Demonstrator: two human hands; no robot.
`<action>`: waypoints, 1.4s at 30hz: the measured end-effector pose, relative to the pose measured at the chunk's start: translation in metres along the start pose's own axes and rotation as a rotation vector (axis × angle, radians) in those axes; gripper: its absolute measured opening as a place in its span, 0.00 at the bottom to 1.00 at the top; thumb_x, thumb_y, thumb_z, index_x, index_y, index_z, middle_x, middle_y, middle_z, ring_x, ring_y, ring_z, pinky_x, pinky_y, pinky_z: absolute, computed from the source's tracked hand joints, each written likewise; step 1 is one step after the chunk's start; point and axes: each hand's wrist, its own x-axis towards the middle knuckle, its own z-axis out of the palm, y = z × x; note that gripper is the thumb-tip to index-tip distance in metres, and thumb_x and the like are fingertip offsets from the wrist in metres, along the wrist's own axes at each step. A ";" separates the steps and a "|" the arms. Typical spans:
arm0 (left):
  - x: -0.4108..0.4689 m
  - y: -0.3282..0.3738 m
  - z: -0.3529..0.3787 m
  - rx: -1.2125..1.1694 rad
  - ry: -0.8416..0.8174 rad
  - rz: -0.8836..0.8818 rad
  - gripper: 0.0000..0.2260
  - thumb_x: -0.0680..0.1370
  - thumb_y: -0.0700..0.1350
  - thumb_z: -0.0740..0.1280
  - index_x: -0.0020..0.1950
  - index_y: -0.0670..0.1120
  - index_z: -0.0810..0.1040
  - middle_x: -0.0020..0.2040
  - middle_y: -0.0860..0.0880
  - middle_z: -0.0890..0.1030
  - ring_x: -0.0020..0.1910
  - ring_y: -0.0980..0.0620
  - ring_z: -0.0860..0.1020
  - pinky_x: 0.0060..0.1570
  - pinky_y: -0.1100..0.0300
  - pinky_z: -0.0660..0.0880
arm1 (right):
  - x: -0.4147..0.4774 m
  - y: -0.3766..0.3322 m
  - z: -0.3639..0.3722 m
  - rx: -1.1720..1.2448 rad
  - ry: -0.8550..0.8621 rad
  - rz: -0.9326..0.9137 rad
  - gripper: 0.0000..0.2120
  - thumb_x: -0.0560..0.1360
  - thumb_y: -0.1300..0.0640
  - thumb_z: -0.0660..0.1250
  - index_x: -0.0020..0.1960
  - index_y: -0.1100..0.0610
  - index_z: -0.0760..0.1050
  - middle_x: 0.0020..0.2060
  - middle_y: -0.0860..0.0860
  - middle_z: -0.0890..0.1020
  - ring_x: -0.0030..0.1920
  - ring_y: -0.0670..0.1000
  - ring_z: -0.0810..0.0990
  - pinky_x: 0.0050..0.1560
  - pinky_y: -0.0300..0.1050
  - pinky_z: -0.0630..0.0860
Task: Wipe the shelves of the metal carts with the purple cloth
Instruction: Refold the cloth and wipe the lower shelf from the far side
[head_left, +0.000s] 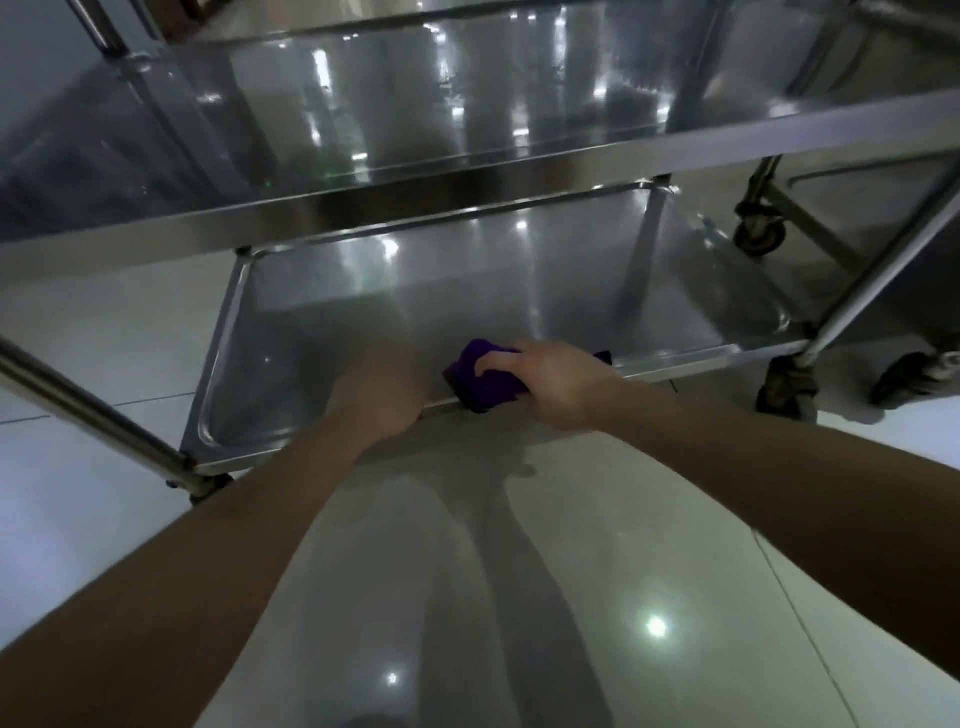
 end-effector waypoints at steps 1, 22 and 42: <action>-0.010 0.003 -0.011 -0.024 -0.054 0.027 0.15 0.85 0.50 0.65 0.69 0.45 0.79 0.67 0.40 0.80 0.65 0.38 0.79 0.62 0.50 0.76 | -0.012 -0.002 -0.012 0.039 0.039 0.040 0.30 0.82 0.61 0.69 0.81 0.46 0.67 0.66 0.58 0.79 0.61 0.62 0.80 0.60 0.53 0.76; -0.118 0.116 -0.093 -0.874 -0.268 -0.283 0.17 0.87 0.57 0.63 0.70 0.49 0.78 0.61 0.49 0.86 0.59 0.48 0.85 0.65 0.48 0.78 | -0.150 -0.052 -0.039 0.615 0.204 0.315 0.29 0.79 0.62 0.74 0.77 0.46 0.74 0.65 0.51 0.81 0.54 0.56 0.85 0.57 0.57 0.83; -0.258 0.293 -0.497 -0.862 -0.327 -0.144 0.04 0.86 0.54 0.65 0.55 0.58 0.78 0.45 0.53 0.84 0.42 0.49 0.84 0.44 0.38 0.83 | -0.381 -0.158 -0.387 0.875 0.196 0.564 0.38 0.83 0.61 0.67 0.86 0.45 0.54 0.77 0.42 0.68 0.72 0.42 0.73 0.71 0.55 0.78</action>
